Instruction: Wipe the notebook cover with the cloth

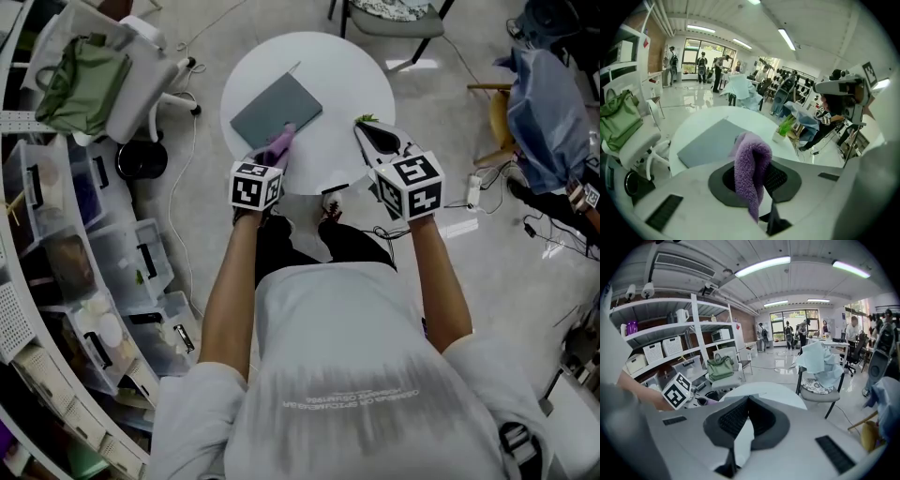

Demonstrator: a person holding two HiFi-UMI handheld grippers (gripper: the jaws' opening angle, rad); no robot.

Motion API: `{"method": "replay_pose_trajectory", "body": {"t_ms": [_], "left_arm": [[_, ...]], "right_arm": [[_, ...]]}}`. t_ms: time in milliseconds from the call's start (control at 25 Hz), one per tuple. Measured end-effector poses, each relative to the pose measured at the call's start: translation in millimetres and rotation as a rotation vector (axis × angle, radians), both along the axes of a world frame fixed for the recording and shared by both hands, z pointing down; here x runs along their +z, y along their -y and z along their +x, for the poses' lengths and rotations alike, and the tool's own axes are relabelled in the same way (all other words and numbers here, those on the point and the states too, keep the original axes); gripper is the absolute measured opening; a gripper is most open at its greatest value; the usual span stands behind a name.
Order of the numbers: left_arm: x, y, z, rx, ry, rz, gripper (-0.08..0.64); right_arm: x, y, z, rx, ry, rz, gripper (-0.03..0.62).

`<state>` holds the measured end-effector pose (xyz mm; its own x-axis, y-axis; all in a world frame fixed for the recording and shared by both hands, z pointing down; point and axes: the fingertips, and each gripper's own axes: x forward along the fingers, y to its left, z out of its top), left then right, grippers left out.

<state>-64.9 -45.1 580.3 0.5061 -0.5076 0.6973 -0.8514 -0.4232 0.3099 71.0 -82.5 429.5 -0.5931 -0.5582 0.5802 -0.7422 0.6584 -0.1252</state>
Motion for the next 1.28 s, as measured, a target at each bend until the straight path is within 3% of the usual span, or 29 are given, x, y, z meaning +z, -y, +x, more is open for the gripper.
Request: {"method": "replay_pose_trajectory", "body": {"t_ms": [160, 360, 720, 1040, 1280], "left_arm": [[-67.7, 27.8, -27.3, -0.039, -0.005, 0.142, 0.049], [-155.8, 57.4, -57.4, -0.061, -0.004, 0.333, 0.049], [-298.7, 87.9, -126.4, -0.056, 0.091, 0.637, 0.049], [-398.4, 100.3, -161.5, -0.057, 0.138, 0.842, 0.049], [-436.9, 102.1, -167.9, -0.041, 0.149, 0.923, 0.049]], "right_arm": [[-41.6, 18.9, -4.8, 0.011, 0.006, 0.085, 0.003], [-112.2, 37.7, -18.3, 0.015, 0.001, 0.270, 0.003], [-209.2, 56.5, -59.2, 0.011, -0.033, 0.496, 0.003], [-283.1, 62.7, -99.8, -0.015, 0.026, 0.652, 0.002], [-310.1, 72.9, -118.0, -0.038, 0.035, 0.704, 0.002]]}}
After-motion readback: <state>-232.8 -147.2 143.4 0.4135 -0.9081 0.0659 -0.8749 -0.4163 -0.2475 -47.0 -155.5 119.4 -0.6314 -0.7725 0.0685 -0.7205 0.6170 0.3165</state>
